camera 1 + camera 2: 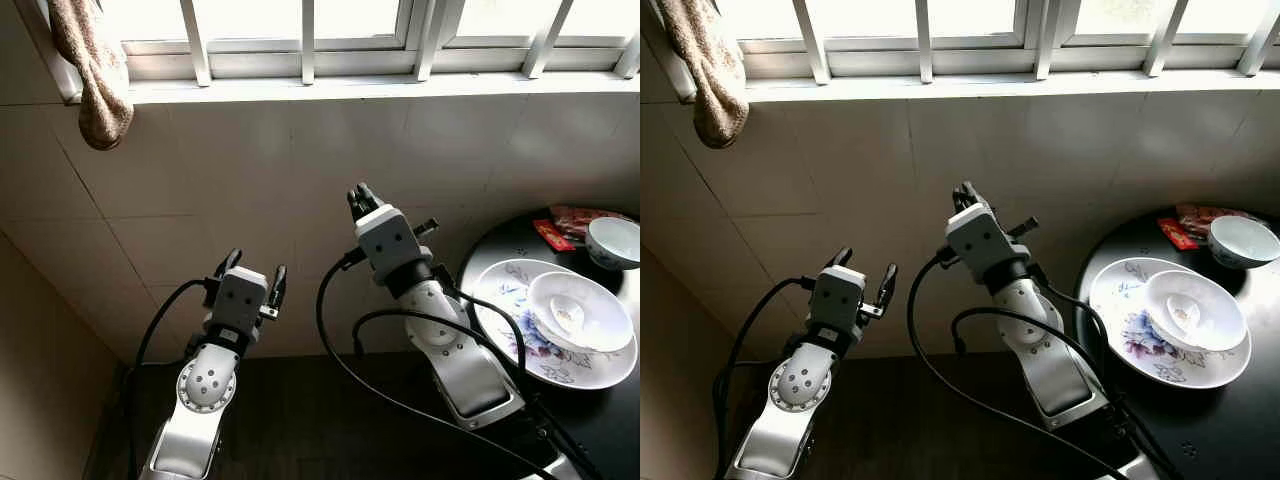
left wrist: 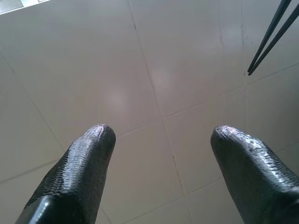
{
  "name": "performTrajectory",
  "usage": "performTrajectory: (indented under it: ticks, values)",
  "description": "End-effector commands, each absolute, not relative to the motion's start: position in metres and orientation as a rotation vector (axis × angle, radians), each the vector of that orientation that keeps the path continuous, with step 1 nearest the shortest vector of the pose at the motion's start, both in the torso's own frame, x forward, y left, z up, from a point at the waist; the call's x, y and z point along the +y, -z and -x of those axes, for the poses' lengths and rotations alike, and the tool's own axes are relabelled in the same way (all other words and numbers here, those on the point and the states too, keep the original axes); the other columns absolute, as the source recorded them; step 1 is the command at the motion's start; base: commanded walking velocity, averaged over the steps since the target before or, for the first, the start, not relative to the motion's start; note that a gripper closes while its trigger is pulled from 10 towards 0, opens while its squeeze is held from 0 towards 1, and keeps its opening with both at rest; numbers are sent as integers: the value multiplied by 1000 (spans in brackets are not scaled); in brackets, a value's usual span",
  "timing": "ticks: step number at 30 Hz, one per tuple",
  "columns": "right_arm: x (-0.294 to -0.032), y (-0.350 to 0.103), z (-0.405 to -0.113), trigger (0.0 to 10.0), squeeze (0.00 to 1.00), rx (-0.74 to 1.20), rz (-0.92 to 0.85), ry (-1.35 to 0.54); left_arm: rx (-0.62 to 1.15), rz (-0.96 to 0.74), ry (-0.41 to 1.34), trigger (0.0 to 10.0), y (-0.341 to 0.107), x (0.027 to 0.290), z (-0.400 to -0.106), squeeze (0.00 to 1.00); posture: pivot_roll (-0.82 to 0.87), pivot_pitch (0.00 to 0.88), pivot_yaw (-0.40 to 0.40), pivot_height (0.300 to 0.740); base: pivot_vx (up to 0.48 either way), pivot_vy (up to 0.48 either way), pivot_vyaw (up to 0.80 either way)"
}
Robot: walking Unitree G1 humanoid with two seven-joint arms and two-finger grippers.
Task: Kitchen organization
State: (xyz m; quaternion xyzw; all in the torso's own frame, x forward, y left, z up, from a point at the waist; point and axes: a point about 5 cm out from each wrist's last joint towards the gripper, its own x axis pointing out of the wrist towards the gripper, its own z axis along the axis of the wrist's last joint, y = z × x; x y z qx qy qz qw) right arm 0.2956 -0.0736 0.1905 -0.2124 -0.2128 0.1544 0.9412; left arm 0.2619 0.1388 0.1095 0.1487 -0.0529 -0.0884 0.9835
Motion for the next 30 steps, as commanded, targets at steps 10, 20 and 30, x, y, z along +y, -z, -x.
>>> performTrajectory:
  ticks: [10, 20, 30]
  values:
    - [-73, -191, -293, 0, 0, -439, 462, -329, -153, -279, 169, 10000, -119, 140, -262, 0, 97, 0, -35, 740, 0, 0, 800]
    - [-75, -188, -296, 0, 0, -419, 458, -326, -159, -260, 166, 10000, -120, 139, -262, 0, 96, 0, -37, 740, 0, 0, 800]
    - [-76, -187, -297, 0, 0, -412, 451, -323, -154, -269, 173, 10000, -120, 139, -263, 0, 97, 0, -36, 740, 0, 211, 800]
